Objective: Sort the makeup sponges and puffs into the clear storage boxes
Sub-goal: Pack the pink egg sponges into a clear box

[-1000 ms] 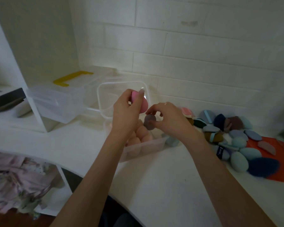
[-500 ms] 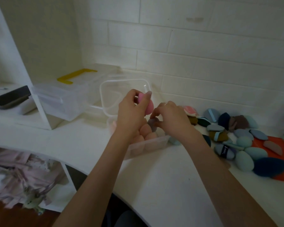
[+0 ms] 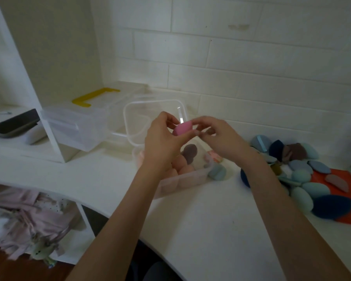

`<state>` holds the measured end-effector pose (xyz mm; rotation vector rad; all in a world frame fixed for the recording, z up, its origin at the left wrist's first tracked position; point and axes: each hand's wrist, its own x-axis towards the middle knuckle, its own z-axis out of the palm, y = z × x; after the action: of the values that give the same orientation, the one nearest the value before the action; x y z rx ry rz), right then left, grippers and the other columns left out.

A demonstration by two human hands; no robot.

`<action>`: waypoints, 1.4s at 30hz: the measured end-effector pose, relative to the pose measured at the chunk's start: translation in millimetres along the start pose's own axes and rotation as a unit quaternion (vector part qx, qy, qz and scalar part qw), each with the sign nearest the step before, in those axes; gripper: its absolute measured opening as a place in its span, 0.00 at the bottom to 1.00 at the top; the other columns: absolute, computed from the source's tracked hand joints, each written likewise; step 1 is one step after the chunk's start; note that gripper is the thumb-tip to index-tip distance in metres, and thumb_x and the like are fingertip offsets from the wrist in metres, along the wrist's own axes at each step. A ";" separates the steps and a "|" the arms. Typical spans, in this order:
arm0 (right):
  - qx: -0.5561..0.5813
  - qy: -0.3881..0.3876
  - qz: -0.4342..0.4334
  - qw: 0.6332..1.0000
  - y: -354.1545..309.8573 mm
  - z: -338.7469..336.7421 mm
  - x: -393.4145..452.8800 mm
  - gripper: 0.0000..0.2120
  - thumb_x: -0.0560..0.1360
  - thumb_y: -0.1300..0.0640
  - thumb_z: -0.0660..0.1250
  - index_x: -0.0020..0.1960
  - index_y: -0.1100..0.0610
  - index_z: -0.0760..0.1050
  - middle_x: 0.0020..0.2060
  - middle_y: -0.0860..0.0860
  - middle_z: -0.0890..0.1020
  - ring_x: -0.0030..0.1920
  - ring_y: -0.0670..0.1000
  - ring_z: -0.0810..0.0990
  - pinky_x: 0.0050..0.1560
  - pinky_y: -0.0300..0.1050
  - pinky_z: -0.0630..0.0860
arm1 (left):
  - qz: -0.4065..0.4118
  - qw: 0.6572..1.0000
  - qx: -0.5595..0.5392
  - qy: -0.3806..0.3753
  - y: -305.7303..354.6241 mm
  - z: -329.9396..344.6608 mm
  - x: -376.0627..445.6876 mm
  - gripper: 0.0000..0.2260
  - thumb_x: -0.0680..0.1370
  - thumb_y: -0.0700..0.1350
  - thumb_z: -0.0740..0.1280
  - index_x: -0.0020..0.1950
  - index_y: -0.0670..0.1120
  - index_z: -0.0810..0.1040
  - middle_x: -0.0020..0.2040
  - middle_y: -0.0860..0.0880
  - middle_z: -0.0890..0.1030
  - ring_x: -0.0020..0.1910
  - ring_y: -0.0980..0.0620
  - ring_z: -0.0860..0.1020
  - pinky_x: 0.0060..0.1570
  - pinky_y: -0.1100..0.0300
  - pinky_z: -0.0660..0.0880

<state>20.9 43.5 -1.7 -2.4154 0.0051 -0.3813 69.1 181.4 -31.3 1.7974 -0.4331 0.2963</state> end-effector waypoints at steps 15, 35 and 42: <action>0.020 -0.034 0.038 0.998 2.3 -8.0 -6.3 0.11 0.69 0.64 0.71 0.49 0.55 0.78 0.44 0.46 0.81 0.37 0.42 0.79 0.37 0.39 0.78 | 0.010 0.984 0.165 -0.069 -10.2 -2.5 1.2 0.16 0.65 0.45 0.76 0.47 0.53 0.74 0.49 0.53 0.72 0.47 0.54 0.74 0.40 0.65 0.65; -0.234 -0.140 0.029 0.962 -7.8 10.9 -10.9 0.17 0.68 0.61 0.72 0.30 0.43 0.71 0.40 0.45 0.81 0.45 0.50 0.78 0.51 0.47 0.75 | 0.033 0.982 0.186 -0.020 -9.7 0.8 -1.9 0.11 0.69 0.36 0.68 0.44 0.51 0.77 0.47 0.55 0.77 0.47 0.54 0.75 0.40 0.62 0.70; -0.242 -0.053 -0.011 0.969 -2.9 23.2 -8.4 0.08 0.68 0.59 0.70 0.45 0.51 0.74 0.42 0.45 0.78 0.47 0.51 0.75 0.46 0.46 0.68 | 0.050 0.986 0.157 -0.025 -11.0 3.5 0.7 0.07 0.71 0.39 0.69 0.43 0.51 0.76 0.45 0.54 0.77 0.44 0.55 0.75 0.37 0.68 0.65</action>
<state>18.9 61.3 -18.9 -2.9194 0.0270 -0.2819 74.5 180.5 -41.5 2.0973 -0.5359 0.4077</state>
